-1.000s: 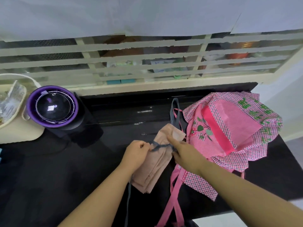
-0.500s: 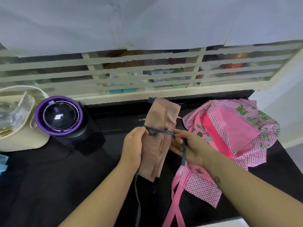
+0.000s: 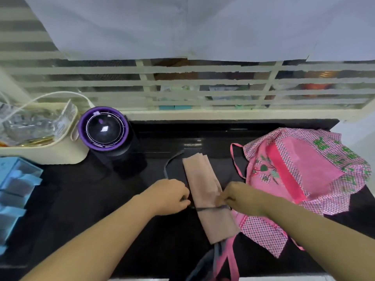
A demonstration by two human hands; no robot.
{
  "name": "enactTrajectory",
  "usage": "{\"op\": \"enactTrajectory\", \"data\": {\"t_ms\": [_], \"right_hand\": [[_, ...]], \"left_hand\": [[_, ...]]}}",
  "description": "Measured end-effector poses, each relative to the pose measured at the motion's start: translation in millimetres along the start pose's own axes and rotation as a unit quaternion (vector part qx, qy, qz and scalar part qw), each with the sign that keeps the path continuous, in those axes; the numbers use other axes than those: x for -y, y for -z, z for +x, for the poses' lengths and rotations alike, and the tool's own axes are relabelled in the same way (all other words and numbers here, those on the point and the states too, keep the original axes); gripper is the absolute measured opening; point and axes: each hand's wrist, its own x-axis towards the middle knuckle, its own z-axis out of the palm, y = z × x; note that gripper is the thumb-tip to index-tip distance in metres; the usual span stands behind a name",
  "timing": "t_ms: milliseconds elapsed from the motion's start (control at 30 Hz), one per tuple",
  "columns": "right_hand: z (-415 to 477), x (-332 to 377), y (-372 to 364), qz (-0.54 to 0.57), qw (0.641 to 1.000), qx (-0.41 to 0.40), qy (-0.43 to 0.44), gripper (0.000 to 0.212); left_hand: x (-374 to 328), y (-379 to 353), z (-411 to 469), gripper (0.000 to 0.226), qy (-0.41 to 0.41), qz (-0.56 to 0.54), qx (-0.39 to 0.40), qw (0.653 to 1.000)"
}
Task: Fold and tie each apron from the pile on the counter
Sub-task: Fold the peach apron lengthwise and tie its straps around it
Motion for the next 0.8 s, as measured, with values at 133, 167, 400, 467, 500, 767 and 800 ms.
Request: {"op": "enactTrajectory", "data": {"t_ms": [133, 167, 400, 467, 500, 767, 800], "right_hand": [[5, -1, -15, -0.077, 0.997, 0.004, -0.008, 0.038], [6, 1, -15, -0.081, 0.997, 0.007, -0.010, 0.038], [11, 5, -23, -0.020, 1.000, -0.010, -0.005, 0.034], [6, 2, -19, 0.030, 0.998, -0.051, -0.022, 0.022], [3, 0, -14, 0.052, 0.995, -0.074, -0.035, 0.018], [-2, 14, 44, 0.265, 0.952, -0.149, -0.044, 0.011], [1, 16, 48, 0.323, 0.930, -0.169, -0.044, 0.013]], "left_hand": [[10, 3, 6, 0.035, 0.113, -0.204, 0.006, 0.972], [11, 8, 9, 0.035, 0.138, -0.292, -0.008, 0.946], [-30, 27, 45, 0.021, 0.081, -0.637, -0.095, 0.761], [-35, 21, 55, 0.033, 0.079, -0.616, -0.037, 0.783], [-35, 18, 58, 0.040, 0.077, -0.600, 0.005, 0.797], [-50, 16, 62, 0.020, 0.020, -0.390, 0.096, 0.915], [-54, 16, 64, 0.026, 0.030, -0.390, 0.081, 0.917]]}}
